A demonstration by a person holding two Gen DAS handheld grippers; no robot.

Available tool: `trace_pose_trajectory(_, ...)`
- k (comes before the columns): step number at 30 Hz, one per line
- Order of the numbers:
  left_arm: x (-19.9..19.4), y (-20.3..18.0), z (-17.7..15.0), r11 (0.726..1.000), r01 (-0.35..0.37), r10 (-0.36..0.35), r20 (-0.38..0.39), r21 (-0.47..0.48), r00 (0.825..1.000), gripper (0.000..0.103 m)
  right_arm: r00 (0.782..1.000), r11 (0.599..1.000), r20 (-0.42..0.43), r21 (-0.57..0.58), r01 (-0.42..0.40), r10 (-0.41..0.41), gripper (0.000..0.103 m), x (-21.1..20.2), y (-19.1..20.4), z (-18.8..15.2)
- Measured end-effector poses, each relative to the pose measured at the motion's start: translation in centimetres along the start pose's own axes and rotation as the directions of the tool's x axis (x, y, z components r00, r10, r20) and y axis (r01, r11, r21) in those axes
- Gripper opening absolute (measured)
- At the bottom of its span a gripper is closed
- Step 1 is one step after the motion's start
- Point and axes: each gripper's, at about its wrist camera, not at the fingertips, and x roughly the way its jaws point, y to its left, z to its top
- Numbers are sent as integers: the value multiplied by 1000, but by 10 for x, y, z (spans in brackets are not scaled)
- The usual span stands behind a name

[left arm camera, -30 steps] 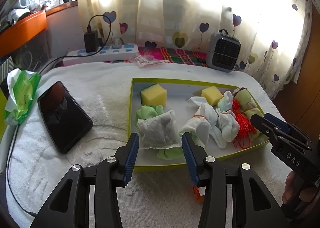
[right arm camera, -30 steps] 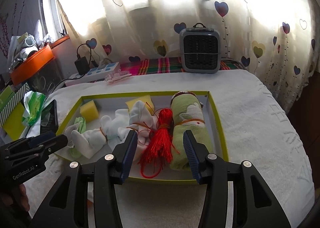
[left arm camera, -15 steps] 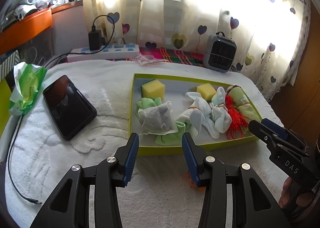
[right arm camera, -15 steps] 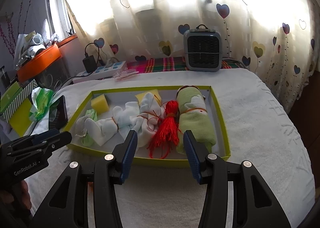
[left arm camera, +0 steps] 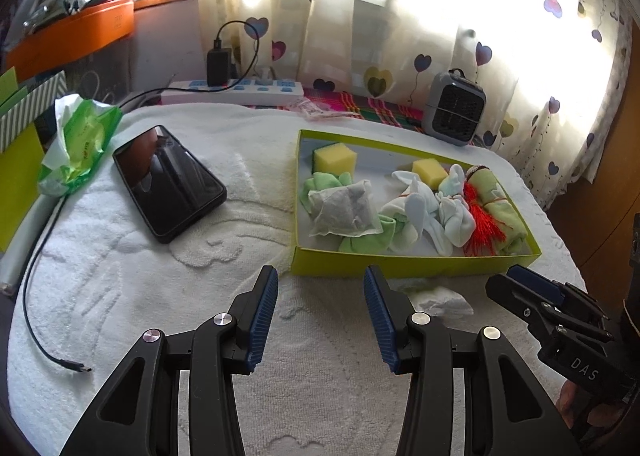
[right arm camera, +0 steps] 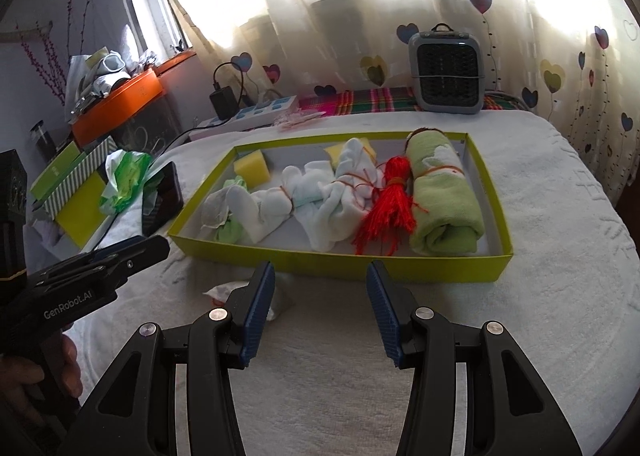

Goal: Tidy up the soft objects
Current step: 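Move both grippers back out of the tray toward the bed, then grasp the crumpled white tissue on the bed with the right gripper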

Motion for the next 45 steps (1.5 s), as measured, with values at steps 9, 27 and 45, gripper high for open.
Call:
trace_pose_trajectory(9,4,15,-11,999,0,-1,-27,-32,1000,44,994,996,-63,26,-85,86,49,18,11,-1)
trace_pose_trajectory(27,10,19,-15,999,26,-28,-42,-42,999,44,980,986,-136,100,-131,144,46,40,10,-7)
trace_pose_trajectory(45,13,4,-19,998,58,-58,-61,-3,996,44,989,987,-83,116,-110,120,19,27,4,-8)
